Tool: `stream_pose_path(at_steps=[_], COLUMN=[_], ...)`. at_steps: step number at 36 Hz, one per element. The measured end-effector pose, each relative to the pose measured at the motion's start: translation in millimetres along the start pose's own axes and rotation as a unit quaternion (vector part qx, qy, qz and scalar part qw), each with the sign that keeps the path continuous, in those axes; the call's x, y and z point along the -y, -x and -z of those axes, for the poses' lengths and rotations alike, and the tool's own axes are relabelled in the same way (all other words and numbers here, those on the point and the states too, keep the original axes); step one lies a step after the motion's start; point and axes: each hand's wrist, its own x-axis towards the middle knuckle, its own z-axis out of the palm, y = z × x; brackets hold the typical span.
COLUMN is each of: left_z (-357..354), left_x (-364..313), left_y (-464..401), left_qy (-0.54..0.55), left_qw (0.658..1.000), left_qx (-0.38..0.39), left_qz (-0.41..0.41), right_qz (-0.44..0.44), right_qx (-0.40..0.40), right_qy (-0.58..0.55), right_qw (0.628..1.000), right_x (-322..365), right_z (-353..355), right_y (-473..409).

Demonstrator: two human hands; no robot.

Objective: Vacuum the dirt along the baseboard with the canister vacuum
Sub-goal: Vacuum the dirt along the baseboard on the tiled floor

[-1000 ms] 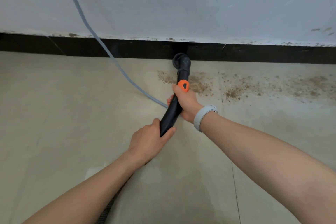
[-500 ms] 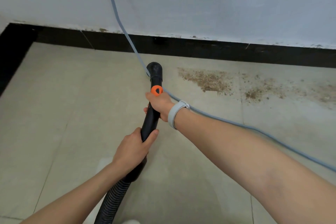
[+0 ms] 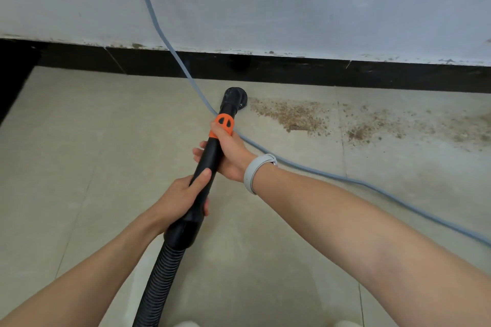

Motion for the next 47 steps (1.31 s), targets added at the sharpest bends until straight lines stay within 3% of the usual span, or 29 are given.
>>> stream_pose_path(at_steps=[7, 15, 24, 32, 47], left_z=[1, -21, -25, -19, -21], left_x=[-8, -1, 7, 21, -23], left_y=[-3, -4, 10, 28, -25], left_qy=[0.04, -0.088, -0.146, -0.136, -0.133], left_qw=[0.999, 0.987, 0.982, 0.986, 0.987], left_qx=[-0.019, -0.135, -0.119, -0.099, -0.081], left_qz=[0.018, -0.006, -0.009, 0.006, -0.035], right_qz=[0.017, 0.031, 0.018, 0.006, 0.038], right_qx=[-0.074, -0.11, -0.084, -0.085, -0.134], right_qy=[0.029, 0.021, 0.003, 0.008, 0.008], right_qw=[0.997, 0.993, 0.996, 0.996, 0.99], right_x=[6, 9, -5, -29, 31], right_z=[-18, -7, 8, 3, 10], right_y=[-4, 0, 18, 20, 3])
